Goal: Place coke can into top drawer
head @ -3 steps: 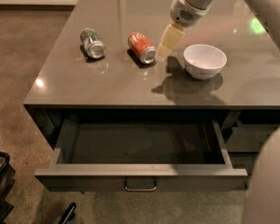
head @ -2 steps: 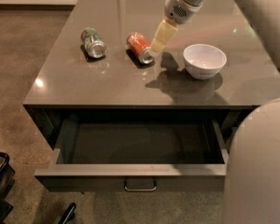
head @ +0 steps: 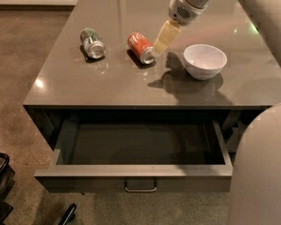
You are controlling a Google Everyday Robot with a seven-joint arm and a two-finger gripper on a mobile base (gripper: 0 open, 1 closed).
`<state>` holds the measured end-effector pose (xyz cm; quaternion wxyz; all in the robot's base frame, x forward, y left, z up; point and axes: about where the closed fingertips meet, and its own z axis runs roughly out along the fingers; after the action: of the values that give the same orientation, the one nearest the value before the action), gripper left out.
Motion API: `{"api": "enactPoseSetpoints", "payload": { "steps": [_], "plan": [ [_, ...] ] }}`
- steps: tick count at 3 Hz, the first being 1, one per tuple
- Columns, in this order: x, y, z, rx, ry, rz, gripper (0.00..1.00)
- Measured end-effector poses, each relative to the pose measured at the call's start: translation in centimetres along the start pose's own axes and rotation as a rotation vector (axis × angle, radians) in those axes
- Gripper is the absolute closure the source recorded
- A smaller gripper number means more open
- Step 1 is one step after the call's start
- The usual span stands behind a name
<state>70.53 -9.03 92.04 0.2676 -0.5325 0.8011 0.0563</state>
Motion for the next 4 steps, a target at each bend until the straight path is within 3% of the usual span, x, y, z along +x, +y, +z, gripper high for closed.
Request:
{"api": "enactPoseSetpoints", "payload": {
  "steps": [3, 4],
  "plan": [
    [-3.4, -1.0, 8.0, -0.121, -0.043, 0.067, 0.0],
    [-4.3, -1.0, 10.0, -0.14, -0.029, 0.077, 0.0]
  ]
}}
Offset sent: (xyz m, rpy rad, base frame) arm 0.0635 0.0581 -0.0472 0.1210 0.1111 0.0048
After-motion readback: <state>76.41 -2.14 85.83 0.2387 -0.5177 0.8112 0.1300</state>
